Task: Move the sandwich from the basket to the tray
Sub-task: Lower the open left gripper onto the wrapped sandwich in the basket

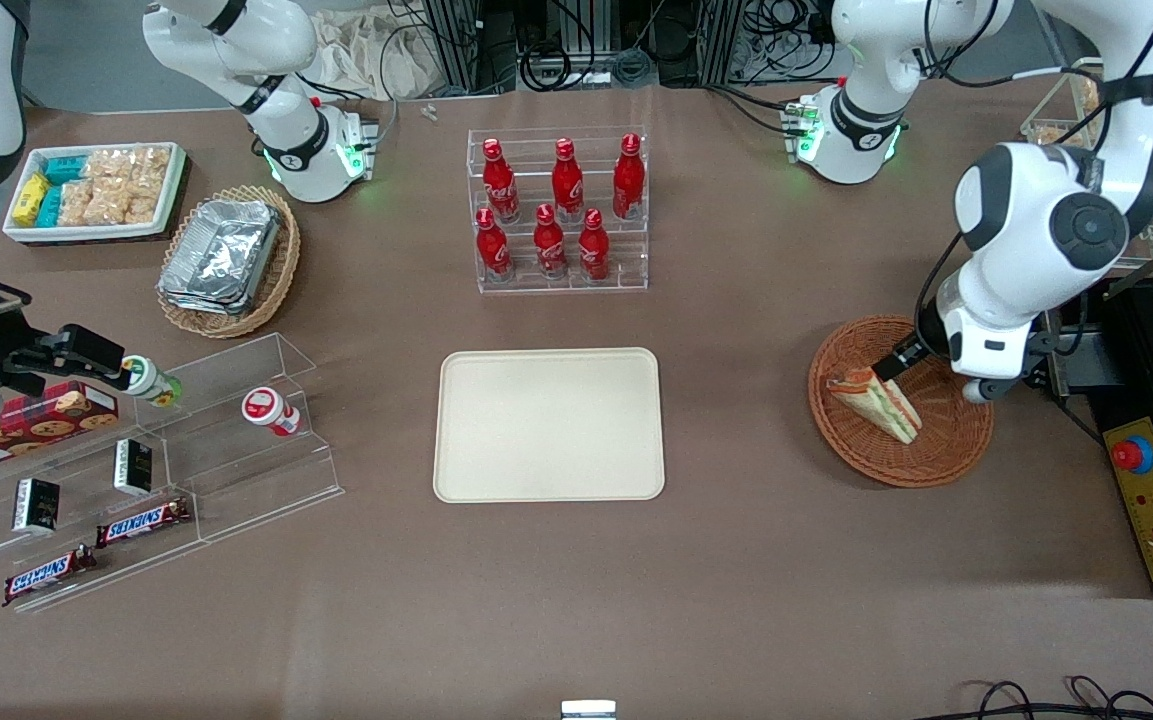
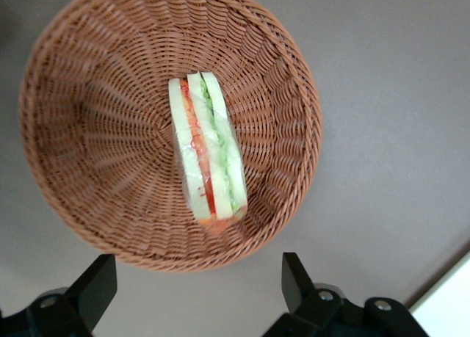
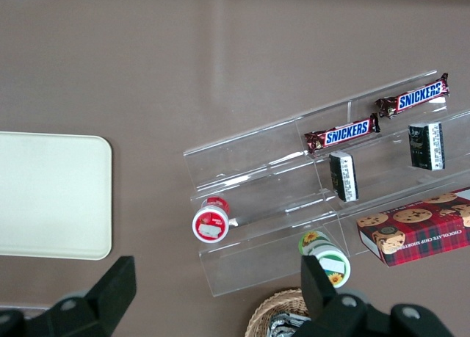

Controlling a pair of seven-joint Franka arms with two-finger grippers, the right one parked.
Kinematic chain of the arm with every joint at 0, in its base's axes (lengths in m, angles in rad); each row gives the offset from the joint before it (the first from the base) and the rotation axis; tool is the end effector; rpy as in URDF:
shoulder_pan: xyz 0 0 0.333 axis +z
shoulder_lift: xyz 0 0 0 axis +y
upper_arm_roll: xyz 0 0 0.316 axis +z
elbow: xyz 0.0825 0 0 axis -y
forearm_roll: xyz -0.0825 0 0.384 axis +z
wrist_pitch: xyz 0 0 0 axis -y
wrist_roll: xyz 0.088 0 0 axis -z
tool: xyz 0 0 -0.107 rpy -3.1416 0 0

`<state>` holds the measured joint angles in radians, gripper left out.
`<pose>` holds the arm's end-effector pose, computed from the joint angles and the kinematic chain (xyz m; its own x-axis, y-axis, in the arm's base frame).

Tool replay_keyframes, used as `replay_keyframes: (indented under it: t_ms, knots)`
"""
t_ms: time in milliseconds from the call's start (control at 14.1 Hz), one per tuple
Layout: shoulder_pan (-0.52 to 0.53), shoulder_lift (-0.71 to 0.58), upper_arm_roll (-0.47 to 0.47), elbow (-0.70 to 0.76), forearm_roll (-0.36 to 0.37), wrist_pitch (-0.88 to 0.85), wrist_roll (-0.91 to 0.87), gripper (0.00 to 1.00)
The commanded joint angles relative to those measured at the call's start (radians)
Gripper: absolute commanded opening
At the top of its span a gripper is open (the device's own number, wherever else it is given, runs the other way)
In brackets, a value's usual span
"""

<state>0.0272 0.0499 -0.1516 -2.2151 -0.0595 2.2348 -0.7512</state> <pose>0.5265 -0.0674 0.3530 0.7863 0.6150 -0.0588 0.6168 -0.7869 0.0179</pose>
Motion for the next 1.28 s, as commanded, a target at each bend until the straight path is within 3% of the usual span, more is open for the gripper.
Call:
replay_keyframes:
  t_ms: [0, 638, 921, 1063, 1205]
  knots:
    - [-0.006, 0.031, 0.003, -0.058, 0.001, 0.116, -0.045, 1.00]
    - [0.011, 0.179, 0.012, -0.081, 0.007, 0.338, -0.086, 0.98]
    - [0.011, 0.189, 0.014, -0.080, 0.007, 0.339, -0.100, 0.69]
    - [0.011, 0.189, 0.014, -0.080, 0.007, 0.341, -0.106, 0.42]
    - [0.011, 0.183, 0.014, -0.075, 0.007, 0.341, -0.141, 0.23]
